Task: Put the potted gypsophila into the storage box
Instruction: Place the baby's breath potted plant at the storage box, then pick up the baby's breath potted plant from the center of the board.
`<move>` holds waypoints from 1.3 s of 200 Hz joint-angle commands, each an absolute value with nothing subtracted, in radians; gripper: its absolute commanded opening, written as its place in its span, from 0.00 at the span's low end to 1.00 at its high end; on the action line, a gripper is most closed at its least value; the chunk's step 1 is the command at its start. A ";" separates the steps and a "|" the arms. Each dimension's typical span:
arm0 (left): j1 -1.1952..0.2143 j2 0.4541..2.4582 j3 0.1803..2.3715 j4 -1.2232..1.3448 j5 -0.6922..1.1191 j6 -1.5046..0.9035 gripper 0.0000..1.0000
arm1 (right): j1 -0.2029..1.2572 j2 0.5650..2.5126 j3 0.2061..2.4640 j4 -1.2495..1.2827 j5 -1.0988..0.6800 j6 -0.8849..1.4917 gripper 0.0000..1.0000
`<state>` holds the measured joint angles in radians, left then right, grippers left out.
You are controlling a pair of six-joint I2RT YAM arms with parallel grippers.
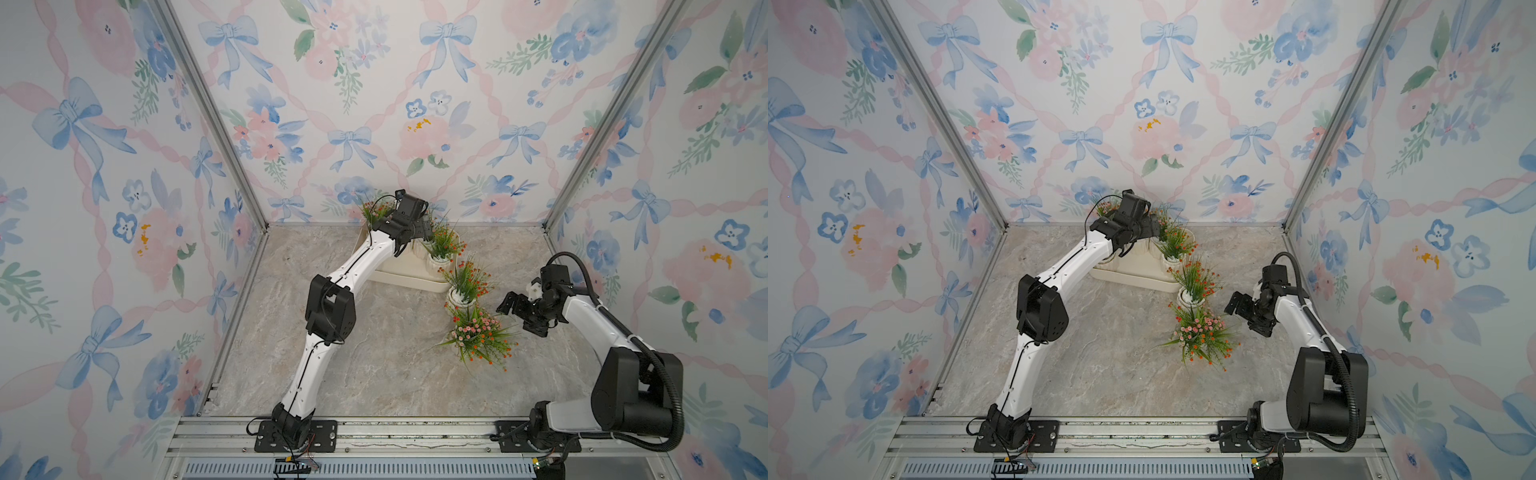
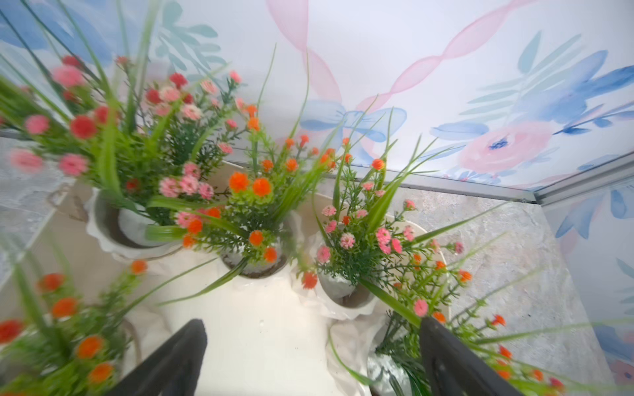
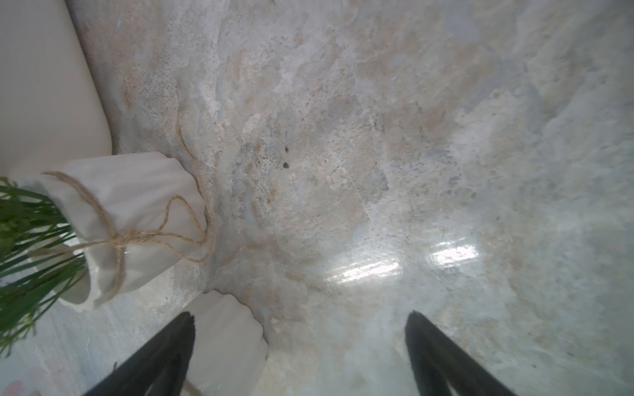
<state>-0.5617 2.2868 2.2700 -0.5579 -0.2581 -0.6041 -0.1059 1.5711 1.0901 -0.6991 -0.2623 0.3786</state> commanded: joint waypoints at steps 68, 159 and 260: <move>-0.561 1.843 1.775 -0.555 -0.283 -0.503 0.98 | -0.024 1.608 1.206 -0.800 -0.158 0.464 0.97; -0.704 1.571 1.312 -0.521 -0.230 -0.548 0.98 | -0.013 1.761 1.261 -0.747 -0.138 0.511 0.97; -0.814 1.787 1.436 -0.479 -0.196 -0.762 0.98 | 0.084 1.887 1.347 -0.710 -0.112 0.566 0.97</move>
<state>-0.7887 1.7584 1.3804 -0.4931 -0.1982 -0.7048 0.0643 1.8412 1.3243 -0.7200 -0.1356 0.5373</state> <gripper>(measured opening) 0.978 0.969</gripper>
